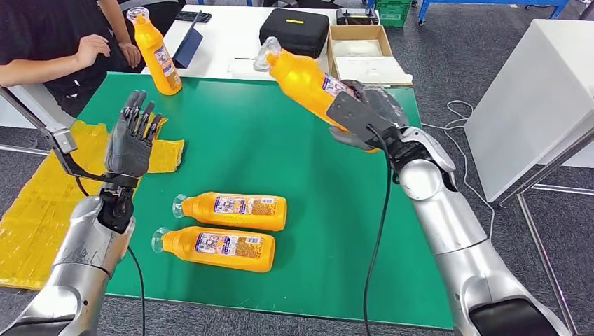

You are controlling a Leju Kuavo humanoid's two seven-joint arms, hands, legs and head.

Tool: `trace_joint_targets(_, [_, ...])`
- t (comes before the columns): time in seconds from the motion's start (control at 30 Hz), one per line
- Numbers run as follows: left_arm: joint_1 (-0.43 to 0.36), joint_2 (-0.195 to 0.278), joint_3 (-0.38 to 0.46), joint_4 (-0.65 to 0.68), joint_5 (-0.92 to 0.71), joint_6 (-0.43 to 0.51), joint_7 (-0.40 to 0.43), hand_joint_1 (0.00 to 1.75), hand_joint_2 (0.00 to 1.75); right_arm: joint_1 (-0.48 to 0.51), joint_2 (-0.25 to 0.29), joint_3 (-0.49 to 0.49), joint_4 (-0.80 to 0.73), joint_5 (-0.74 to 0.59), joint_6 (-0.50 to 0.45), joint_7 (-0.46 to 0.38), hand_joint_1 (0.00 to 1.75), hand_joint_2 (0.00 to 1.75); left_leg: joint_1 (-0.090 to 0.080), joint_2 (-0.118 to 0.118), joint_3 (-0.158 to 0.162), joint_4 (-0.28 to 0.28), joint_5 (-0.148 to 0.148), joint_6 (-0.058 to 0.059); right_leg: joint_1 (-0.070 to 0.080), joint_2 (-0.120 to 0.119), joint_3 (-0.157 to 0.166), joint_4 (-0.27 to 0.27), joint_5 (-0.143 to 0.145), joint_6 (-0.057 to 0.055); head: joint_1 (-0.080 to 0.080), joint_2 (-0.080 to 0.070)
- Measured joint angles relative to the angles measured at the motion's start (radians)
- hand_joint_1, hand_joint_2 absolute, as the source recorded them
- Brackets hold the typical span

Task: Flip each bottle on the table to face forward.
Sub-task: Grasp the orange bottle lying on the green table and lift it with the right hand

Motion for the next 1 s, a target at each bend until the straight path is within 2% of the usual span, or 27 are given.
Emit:
trace_joint_targets(0.17, [0.001, -0.018, -0.05, -0.033, 0.02, 0.009, 0.004, 0.0, 1.75, -0.02, 0.041, 0.029, 0.044, -0.029, -0.013, 0.0, 1.73, 1.75, 0.0, 0.001, -0.001, 0.0, 0.0, 0.0, 0.0, 0.001, -0.001, 0.0, 0.0, 0.0, 0.0, 0.0])
trace_joint_targets(0.37, [-0.031, -0.082, -0.148, -0.072, 0.047, 0.1, 0.016, 0.0, 1.75, -0.06, 0.203, 0.126, 0.165, -0.04, -0.094, 0.017, 1.72, 1.75, 0.0, 0.001, -0.001, 0.0, 0.0, 0.0, 0.001, 0.001, -0.002, 0.0, 0.0, 0.0, 0.0, 0.0])
trace_joint_targets(0.6, [-0.039, -0.125, -0.197, -0.101, 0.106, 0.131, 0.038, 0.0, 1.75, -0.059, 0.334, 0.216, 0.222, -0.045, -0.123, 0.059, 1.75, 1.75, 0.001, 0.001, -0.002, 0.0, 0.0, 0.0, 0.001, 0.001, -0.003, 0.0, 0.0, 0.0, 0.0, 0.0])
trace_joint_targets(0.73, [-0.04, -0.133, -0.203, -0.122, 0.117, 0.143, 0.045, 0.0, 1.75, -0.06, 0.36, 0.234, 0.235, -0.054, -0.134, 0.075, 1.75, 1.75, 0.001, 0.0, -0.003, 0.0, 0.0, 0.0, 0.001, 0.001, -0.003, 0.0, 0.0, 0.0, 0.0, 0.0])
trace_joint_targets(1.0, [-0.039, -0.134, -0.213, -0.135, 0.121, 0.147, 0.047, 0.0, 1.75, -0.063, 0.371, 0.238, 0.252, -0.06, -0.135, 0.076, 1.73, 1.75, 0.0, 0.0, -0.003, 0.0, 0.0, 0.0, 0.001, 0.001, -0.003, 0.0, 0.0, 0.0, 0.0, 0.0])
